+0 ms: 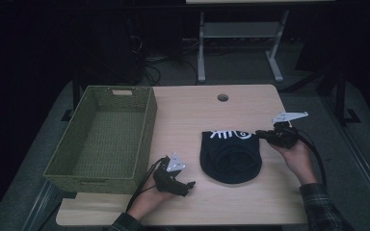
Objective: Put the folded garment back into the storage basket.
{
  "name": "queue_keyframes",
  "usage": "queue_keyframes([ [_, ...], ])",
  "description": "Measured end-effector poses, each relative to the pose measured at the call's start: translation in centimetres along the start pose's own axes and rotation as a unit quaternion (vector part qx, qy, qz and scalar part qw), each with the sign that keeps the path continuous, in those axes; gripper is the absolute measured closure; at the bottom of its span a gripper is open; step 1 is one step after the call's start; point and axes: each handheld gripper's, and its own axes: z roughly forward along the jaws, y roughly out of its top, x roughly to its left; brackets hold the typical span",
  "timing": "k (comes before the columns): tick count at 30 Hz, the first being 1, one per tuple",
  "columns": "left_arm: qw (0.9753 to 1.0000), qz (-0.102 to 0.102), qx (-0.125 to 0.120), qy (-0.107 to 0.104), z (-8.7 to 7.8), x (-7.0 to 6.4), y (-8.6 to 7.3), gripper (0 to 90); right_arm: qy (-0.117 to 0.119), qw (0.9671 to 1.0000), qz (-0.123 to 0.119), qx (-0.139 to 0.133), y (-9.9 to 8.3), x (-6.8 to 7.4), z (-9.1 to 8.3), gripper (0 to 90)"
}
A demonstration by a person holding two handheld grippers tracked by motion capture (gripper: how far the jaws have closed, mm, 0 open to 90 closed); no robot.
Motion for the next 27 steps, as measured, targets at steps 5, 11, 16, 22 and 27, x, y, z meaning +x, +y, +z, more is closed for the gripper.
queue_keyframes([
  [5,1.0000,0.003,-0.002,-0.003,-0.1,0.0,-0.1,11.9,-0.007,0.9999,0.004,0.011,0.4,-0.9,1.6,90.0],
  [11,1.0000,0.003,-0.002,-0.003,-0.1,0.0,-0.1,11.9,-0.009,0.9998,0.004,0.017,1.1,-1.8,3.2,90.0],
  [16,1.0000,0.004,-0.001,-0.003,-0.1,0.0,-0.1,11.9,-0.010,0.9995,0.010,0.028,0.8,-2.5,4.1,90.0],
  [22,1.0000,0.004,-0.001,-0.003,-0.1,0.0,-0.1,11.9,-0.008,0.9985,0.021,0.049,0.4,-3.1,5.3,90.0],
  [27,1.0000,0.005,0.000,-0.003,-0.1,0.0,-0.1,11.9,-0.006,0.9981,0.021,0.057,0.0,-3.2,5.5,90.0],
])
